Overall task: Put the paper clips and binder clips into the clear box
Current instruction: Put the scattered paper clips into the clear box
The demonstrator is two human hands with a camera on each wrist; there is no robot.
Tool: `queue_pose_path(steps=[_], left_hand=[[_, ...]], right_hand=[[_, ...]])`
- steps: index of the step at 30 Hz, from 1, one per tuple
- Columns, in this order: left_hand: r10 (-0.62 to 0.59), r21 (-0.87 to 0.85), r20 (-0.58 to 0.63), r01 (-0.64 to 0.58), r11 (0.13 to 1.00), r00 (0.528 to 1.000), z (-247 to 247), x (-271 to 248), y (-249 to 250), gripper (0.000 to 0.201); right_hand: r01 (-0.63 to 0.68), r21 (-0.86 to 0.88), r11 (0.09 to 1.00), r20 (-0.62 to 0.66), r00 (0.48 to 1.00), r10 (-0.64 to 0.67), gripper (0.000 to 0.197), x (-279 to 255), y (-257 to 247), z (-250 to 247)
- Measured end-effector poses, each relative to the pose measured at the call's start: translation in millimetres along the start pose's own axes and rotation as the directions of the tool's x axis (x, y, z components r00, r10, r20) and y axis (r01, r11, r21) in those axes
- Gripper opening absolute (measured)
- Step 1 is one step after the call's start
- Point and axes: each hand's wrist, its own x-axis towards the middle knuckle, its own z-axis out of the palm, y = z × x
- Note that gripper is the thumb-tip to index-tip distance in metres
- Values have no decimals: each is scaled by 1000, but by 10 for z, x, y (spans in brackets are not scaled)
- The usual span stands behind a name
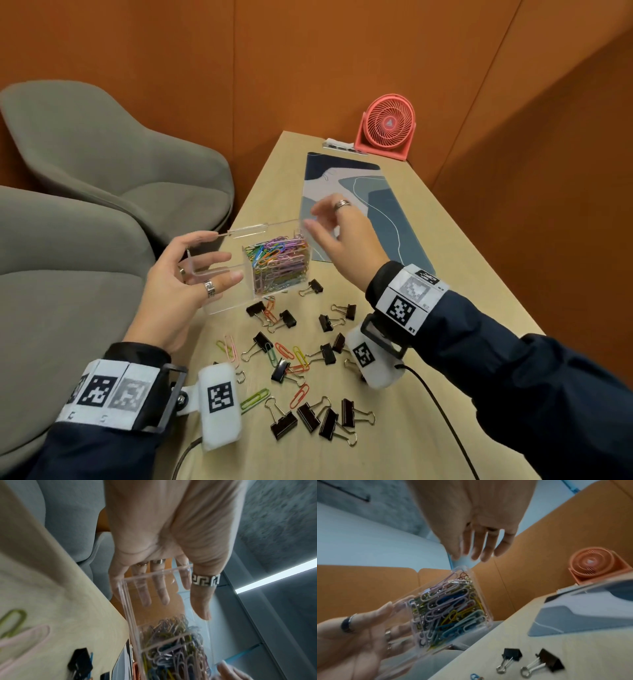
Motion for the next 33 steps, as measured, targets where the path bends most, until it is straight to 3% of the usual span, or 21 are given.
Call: queue_pose_path(steps=[2,4,6,8,10,14,19,23,26,33], left_hand=[[27,-9,-49,-27,1000,998,-30,4,11,57],[45,-19,-104,-47,999,994,-54,10,7,55],[59,-50,-166,-68,996,984,-76,23,-1,55],[63,-73,-210,-80,994,976,-97,39,-7,55],[69,-60,-236,-85,995,969,-126,55,-15,55],[69,-49,-246,-84,995,967,-164,82,-45,53],[60,-70,-231,-78,994,971,-137,89,-51,53],[46,-78,-214,-64,995,976,-119,79,-46,55],[49,-77,-205,-66,995,978,-117,78,-49,55],[50,-76,-192,-66,995,980,-85,59,-21,54]], right_hand=[[-148,54,988,2,989,148,8,37,48,53],[-238,-122,964,235,936,261,15,61,102,123],[-177,-293,939,495,813,308,23,56,143,232],[-102,-335,937,642,703,306,28,55,149,351],[-86,-325,942,705,642,302,34,91,139,466],[-125,-337,933,740,577,345,47,182,114,648],[-82,-394,915,740,562,369,51,234,129,758],[-50,-398,916,730,587,350,33,230,173,786],[-53,-399,916,725,594,350,31,215,201,789],[-37,-386,922,757,558,340,12,163,205,752]])
